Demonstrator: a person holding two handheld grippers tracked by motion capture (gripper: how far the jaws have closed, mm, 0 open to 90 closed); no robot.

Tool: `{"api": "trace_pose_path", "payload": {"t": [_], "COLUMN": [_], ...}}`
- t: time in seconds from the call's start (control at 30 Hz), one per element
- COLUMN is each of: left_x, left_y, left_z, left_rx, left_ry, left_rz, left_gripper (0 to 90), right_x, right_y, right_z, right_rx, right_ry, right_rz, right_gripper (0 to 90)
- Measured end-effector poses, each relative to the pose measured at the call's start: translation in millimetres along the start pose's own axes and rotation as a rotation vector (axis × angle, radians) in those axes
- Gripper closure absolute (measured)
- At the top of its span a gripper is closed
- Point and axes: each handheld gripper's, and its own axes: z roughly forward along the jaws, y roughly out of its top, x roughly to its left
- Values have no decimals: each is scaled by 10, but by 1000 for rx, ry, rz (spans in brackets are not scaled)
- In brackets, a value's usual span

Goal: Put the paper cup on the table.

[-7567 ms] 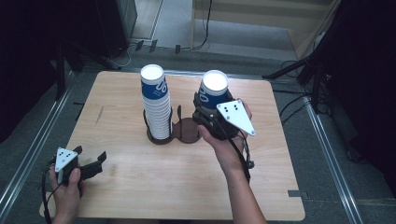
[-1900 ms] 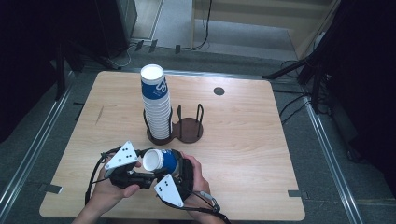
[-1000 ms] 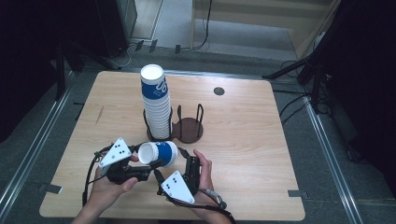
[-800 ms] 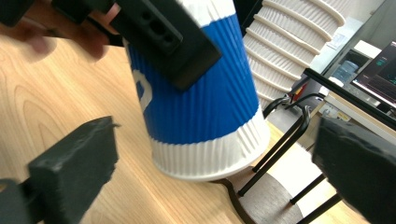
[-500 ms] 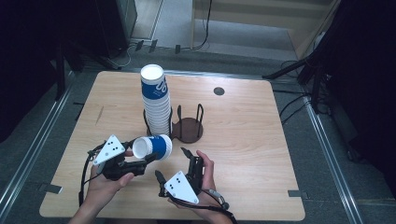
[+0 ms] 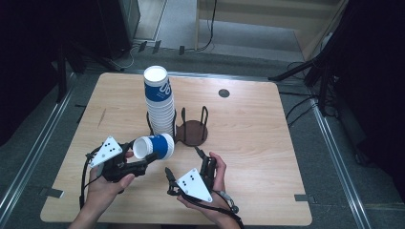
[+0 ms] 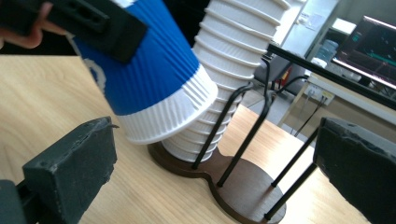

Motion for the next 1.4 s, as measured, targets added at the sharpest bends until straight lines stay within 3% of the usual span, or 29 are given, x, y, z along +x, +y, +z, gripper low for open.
{"api": "trace_pose_path", "payload": {"t": [0.2,0.37,0.43,0.53,0.63,0.87,0.97,1.03,1.33,1.4], "left_x": [-6,-21,-18,-29,-44,-64,-84,-98,-109,-107], "left_y": [-22,-57,-56,-62,-66,-89,-91,-97,-106,-107], "left_z": [15,14,15,18,27,46,53,64,65,63], "left_rx": [-45,-105,-113,-134,-140,-169,-174,-180,-195,-200], "left_ry": [-15,17,23,23,20,28,23,22,23,24], "left_rz": [1,17,19,13,11,0,-2,0,3,1], "left_gripper": [280,279,278,278,277,277,276,276,276,276], "right_x": [-67,-127,-148,-188,-220,-289,-327,-334,-360,-350], "right_y": [20,30,30,26,22,66,88,107,156,160], "right_z": [-5,-2,-12,-18,-29,-42,-59,-67,-65,-64], "right_rx": [-4,33,47,80,90,85,73,68,82,78], "right_ry": [-32,-26,-26,-19,-35,-55,-36,-41,-77,-66], "right_rz": [87,198,245,318,388,487,544,559,707,732], "right_gripper": [73,108,93,0,0,0,0,0,0,0]}}
